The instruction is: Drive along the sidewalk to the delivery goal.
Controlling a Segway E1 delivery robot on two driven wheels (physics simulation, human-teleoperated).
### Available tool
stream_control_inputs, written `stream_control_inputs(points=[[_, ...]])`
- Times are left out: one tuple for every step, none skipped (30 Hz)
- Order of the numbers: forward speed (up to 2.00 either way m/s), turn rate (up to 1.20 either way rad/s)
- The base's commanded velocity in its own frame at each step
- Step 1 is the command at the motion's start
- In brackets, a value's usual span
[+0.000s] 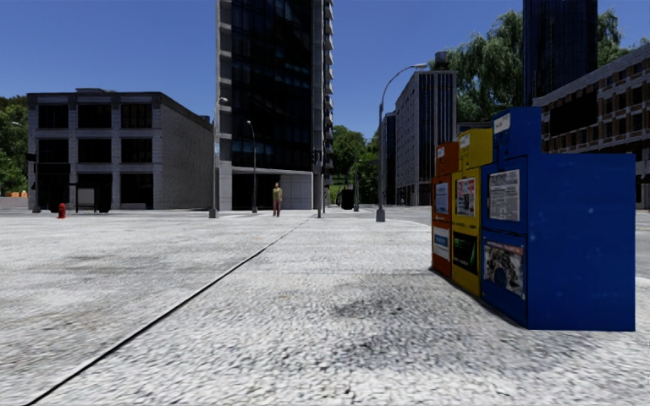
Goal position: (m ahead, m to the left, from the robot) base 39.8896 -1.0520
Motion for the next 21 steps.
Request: stream_control_inputs(points=[[2.00, 0.00], [2.00, 0.00], [2.00, 0.00], [2.00, 0.00], [2.00, 0.00], [2.00, 0.00], [2.00, 0.00], [2.00, 0.00], [2.00, 0.00], [2.00, 0.00], [2.00, 0.00], [2.00, 0.00], [2.00, 0.00], [2.00, 0.00], [2.00, 0.00], [2.00, 0.00], [2.00, 0.00], [2.00, 0.00], [2.00, 0.00], [2.00, 0.00], [2.00, 0.00]])
